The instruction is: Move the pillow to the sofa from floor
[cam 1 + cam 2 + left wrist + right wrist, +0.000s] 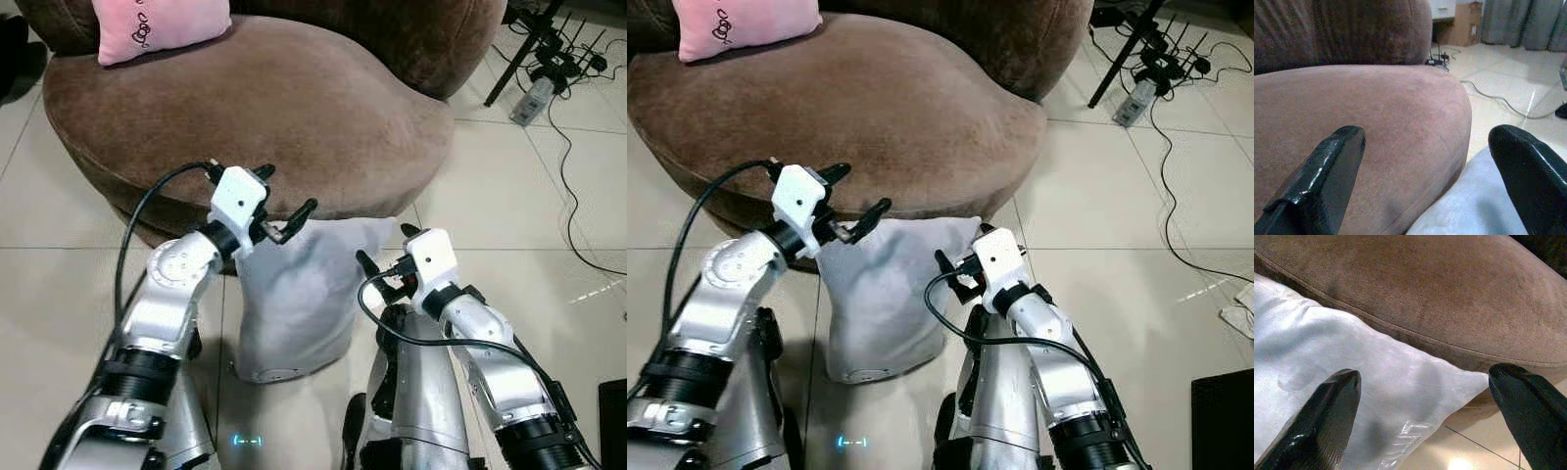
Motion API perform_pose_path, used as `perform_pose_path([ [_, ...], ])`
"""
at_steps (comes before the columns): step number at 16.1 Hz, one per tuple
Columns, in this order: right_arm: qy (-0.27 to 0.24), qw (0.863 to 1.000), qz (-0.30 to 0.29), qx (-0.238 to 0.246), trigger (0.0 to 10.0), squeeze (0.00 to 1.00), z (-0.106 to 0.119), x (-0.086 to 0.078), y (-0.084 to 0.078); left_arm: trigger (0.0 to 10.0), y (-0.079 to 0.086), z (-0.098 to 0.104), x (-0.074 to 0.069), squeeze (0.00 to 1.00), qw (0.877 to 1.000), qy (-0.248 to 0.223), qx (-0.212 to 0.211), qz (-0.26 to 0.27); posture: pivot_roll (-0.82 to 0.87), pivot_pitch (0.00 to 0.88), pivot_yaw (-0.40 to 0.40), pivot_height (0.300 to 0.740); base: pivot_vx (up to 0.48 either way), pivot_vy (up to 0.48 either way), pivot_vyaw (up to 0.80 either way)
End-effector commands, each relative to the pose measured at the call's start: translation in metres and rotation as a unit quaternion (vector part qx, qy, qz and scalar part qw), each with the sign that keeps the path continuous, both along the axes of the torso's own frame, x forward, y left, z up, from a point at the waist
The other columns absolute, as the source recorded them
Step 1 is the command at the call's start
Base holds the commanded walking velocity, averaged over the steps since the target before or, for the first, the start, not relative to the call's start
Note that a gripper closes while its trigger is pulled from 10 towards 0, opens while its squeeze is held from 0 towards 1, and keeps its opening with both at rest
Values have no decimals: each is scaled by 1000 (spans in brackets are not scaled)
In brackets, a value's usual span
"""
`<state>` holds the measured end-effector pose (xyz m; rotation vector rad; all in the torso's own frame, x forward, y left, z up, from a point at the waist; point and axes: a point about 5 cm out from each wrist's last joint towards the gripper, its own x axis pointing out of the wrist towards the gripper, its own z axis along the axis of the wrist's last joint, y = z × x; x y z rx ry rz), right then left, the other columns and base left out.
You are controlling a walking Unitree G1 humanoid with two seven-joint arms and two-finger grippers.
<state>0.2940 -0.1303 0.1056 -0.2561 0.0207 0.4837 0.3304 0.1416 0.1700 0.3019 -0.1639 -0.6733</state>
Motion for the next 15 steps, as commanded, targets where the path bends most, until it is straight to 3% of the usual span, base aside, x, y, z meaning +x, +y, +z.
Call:
perform_pose_path([
  [1, 8, 1000, -10, -4, 10000, 4, -6, -2, -7, 10000, -4, -2, -5, 1000, 1000, 13, 7, -23, -70, 211, -167, 416, 0, 0, 0],
  [2, 10, 1000, -10, -4, 10000, 4, -7, -2, -6, 10000, -3, 4, -11, 1000, 998, 25, 30, -57, -70, 211, -167, 416, 0, 0, 0],
  [3, 10, 1000, -10, -4, 10000, 4, -7, -3, -6, 10000, -2, 9, -15, 812, 995, 30, 48, -78, -55, 216, -157, 416, 0, 0, 0],
  [4, 11, 1000, -10, -4, 10000, 4, -8, -3, -5, 10000, -1, 15, -21, 0, 992, 32, 73, -101, -52, 217, -156, 416, 0, 0, 0],
  [9, 13, 1000, -9, -2, 10000, 0, -10, -3, -2, 10000, 2, 37, -35, 0, 977, 35, 137, -161, -48, 220, -147, 416, 0, 0, 0],
  [10, 13, 1000, -10, -2, 10000, 0, -10, -4, -2, 10000, 8, 33, -43, 0, 964, 56, 186, -183, -50, 224, -143, 416, 0, 0, 0],
  [11, 13, 1000, -11, -2, 10000, 4, -10, -4, -2, 10000, 11, 31, -45, 0, 959, 66, 201, -187, -50, 227, -139, 416, 0, 0, 0],
  [12, 13, 1000, -13, -1, 10000, 4, -10, -4, -2, 10000, 23, 20, -44, 0, 947, 90, 250, -179, -49, 229, -137, 416, 0, 0, 0],
  [15, 11, 1000, -15, 0, 10000, 4, -9, -4, -2, 10000, 41, -10, -32, 0, 926, 119, 333, -128, -55, 232, -136, 416, 0, 0, 0],
])
